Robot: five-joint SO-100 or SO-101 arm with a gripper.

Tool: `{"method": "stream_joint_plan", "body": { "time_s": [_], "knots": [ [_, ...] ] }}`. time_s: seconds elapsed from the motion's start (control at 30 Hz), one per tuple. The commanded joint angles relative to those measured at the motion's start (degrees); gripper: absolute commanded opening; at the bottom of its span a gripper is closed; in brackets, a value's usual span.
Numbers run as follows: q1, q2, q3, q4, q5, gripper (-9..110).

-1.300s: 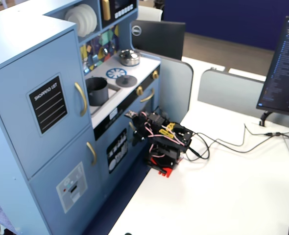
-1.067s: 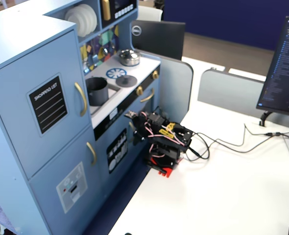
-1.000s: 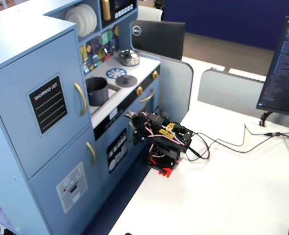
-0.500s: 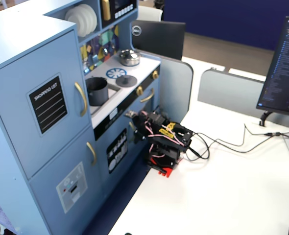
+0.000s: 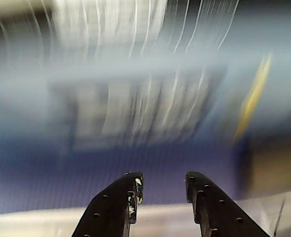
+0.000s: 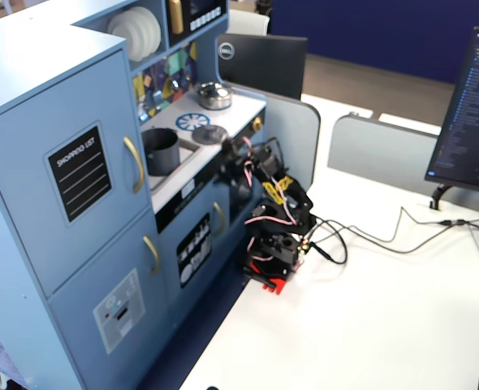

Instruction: Pick up the lid from the counter and put it on the gray recipient

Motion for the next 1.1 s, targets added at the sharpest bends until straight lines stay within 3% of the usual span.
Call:
{"method": "stream_joint_plan", "body": {
  "time_s": [0.0,0.17,0.47,0.77,1.07],
  "knots": [
    [7.91,-0.88,-3.43,-18.54,-1.32,0],
    [14.41,0.18,1.58,-37.97,-2.90,0],
    [24.26,-6.86,7.82,-53.88,-0.88,1],
    [26.28,-13.62,13.18,-69.26,6.59,28],
    [26.02,-21.71,15.12,-79.80,5.71,31]
  ]
}}
